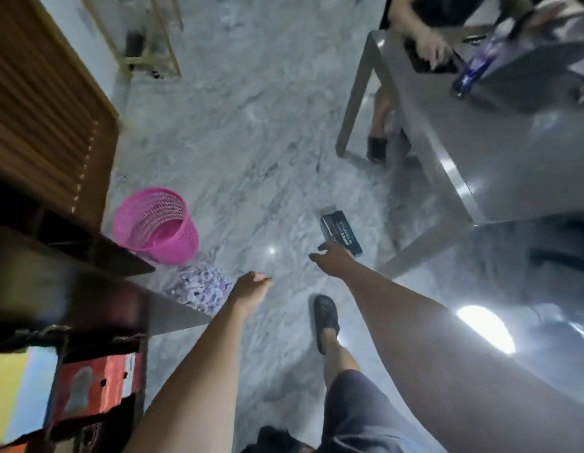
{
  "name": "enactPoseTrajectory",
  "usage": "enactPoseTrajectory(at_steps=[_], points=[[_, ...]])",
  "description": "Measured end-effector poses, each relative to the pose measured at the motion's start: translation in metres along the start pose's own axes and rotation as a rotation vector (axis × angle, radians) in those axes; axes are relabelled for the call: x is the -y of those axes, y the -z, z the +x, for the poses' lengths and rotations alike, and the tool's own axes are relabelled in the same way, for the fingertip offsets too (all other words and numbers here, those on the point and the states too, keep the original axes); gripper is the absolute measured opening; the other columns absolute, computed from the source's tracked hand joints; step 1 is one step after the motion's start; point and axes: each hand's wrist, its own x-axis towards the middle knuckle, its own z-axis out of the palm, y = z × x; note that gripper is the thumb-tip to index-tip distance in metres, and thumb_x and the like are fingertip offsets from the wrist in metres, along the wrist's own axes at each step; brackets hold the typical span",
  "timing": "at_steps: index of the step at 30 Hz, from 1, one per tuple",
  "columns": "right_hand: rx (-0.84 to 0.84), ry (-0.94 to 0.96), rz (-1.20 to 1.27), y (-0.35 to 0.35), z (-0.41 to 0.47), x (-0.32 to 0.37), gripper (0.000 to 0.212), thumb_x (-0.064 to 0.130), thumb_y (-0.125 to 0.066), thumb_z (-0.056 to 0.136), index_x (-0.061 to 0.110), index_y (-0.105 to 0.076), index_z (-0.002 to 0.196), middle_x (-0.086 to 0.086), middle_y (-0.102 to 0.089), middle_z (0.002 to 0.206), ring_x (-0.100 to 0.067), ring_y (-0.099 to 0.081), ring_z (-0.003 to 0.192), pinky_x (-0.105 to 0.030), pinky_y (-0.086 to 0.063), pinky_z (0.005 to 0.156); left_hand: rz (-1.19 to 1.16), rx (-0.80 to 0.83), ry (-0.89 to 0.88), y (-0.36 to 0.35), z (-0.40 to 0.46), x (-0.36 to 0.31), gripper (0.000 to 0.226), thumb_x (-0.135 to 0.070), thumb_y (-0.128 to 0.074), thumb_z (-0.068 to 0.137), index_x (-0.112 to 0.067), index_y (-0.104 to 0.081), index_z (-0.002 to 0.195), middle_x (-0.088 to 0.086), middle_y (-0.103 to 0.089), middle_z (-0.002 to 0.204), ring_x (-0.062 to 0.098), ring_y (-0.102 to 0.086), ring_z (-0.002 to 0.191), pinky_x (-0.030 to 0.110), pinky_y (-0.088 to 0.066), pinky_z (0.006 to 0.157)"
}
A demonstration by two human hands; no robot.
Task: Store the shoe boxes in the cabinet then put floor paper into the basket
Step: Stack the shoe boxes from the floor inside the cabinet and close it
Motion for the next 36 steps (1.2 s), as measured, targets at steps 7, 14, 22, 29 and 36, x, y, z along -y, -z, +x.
enactPoseTrajectory(at_steps=[7,14,22,29,36], points=[[-0.010,-0.267,0.200,0.053,0.138,-0.104,0.051,0.043,-0.064,0.097,0.016,-0.056,0.139,-0.010,-0.059,0.140,-0.030,-0.060,0.123,-0.033,-0.047,0.098,0.038,0.168,0.074,-0.098,0.141,-0.081,0.034,-0.043,-0.059,0.097,-0.020,-0.066,0.121,0.002,-0.065,0.126,0.023,-0.062,0.115,0.046,-0.054,0.100],[0.025,-0.490,0.287,0.014,0.338,-0.228,0.051,0.047,-0.062,0.095,0.021,-0.056,0.139,-0.012,-0.060,0.142,-0.029,-0.058,0.128,-0.039,-0.049,0.106,-0.107,0.302,0.257,-0.229,0.352,-0.087,0.047,-0.039,-0.063,0.097,-0.017,-0.057,0.138,0.001,-0.059,0.136,0.016,-0.058,0.114,0.041,-0.050,0.104],[-0.166,-0.437,0.294,-0.045,0.575,-0.350,0.082,0.043,-0.072,0.090,0.018,-0.033,0.158,-0.016,-0.046,0.154,-0.033,-0.049,0.139,-0.039,-0.045,0.110,-0.175,0.247,0.313,-0.379,0.618,-0.023,0.069,-0.046,-0.063,0.093,-0.030,-0.034,0.154,0.002,-0.052,0.146,0.022,-0.058,0.116,0.043,-0.056,0.094],[-0.031,-0.401,0.493,-0.097,0.633,-0.390,0.060,0.035,-0.074,0.092,0.027,-0.048,0.146,0.005,-0.062,0.136,-0.016,-0.063,0.111,-0.023,-0.045,0.063,-0.416,0.237,0.291,-0.444,0.692,0.013,0.040,-0.042,-0.055,0.095,-0.038,-0.046,0.134,-0.010,-0.072,0.113,0.011,-0.073,0.087,0.039,-0.061,0.074],[-0.027,-0.296,0.623,-0.104,0.554,-0.354,0.049,0.024,-0.083,0.086,0.028,-0.062,0.130,0.011,-0.071,0.111,-0.016,-0.071,0.108,-0.043,-0.059,0.097,-0.491,0.230,0.302,-0.386,0.602,0.021,0.046,-0.016,-0.050,0.101,-0.043,-0.045,0.138,-0.012,-0.070,0.120,0.000,-0.073,0.084,0.032,-0.063,0.061]])
